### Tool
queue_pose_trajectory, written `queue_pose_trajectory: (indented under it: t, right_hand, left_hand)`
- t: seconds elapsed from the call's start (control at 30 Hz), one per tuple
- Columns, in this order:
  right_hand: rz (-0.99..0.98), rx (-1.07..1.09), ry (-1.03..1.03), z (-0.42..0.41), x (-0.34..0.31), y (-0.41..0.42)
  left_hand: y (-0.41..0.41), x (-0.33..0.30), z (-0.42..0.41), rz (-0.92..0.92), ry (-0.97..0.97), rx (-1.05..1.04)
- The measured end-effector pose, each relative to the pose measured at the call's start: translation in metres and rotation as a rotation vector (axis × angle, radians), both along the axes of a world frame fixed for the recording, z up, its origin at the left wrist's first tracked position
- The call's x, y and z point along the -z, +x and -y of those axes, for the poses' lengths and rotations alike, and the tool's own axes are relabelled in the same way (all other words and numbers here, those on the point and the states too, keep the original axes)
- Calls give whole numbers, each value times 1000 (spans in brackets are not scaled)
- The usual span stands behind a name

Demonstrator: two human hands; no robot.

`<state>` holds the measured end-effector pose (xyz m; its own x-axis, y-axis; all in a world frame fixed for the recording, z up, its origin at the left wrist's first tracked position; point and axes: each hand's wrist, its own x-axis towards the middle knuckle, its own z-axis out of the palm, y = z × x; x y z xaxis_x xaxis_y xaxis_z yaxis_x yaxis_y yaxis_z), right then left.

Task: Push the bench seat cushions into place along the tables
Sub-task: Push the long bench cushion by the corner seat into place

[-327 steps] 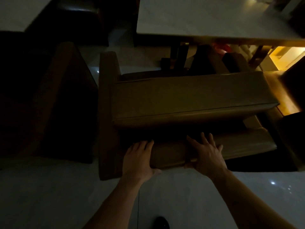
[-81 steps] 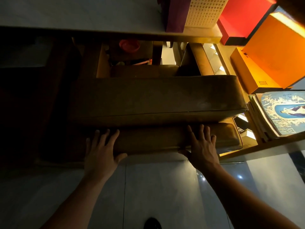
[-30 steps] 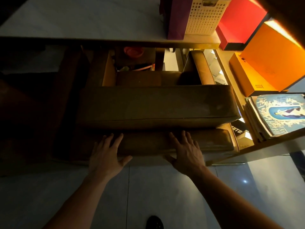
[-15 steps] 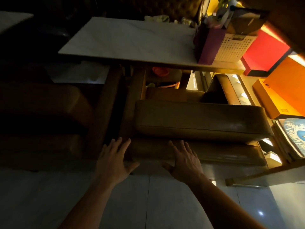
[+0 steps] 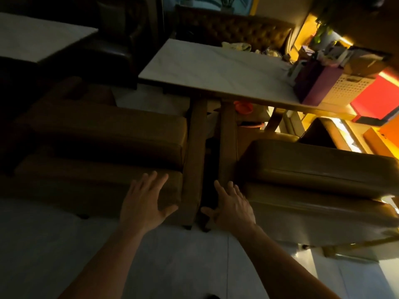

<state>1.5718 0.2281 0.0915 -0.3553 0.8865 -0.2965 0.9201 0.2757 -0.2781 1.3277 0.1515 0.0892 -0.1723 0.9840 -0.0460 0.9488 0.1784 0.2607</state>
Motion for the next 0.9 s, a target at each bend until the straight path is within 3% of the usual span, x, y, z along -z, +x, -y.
queue_pose_trajectory:
  t: [0.3, 0.57, 0.9]
  right_hand:
    - [26, -89, -15, -4, 24, -126]
    - [56, -73, -56, -30, 61, -233]
    - [166, 20, -27, -54, 114, -287]
  left_hand:
    - [-136, 33, 21, 18, -21, -109]
    - [-259, 57, -4, 2, -39, -80]
    - [-374, 118, -26, -60, -134, -38]
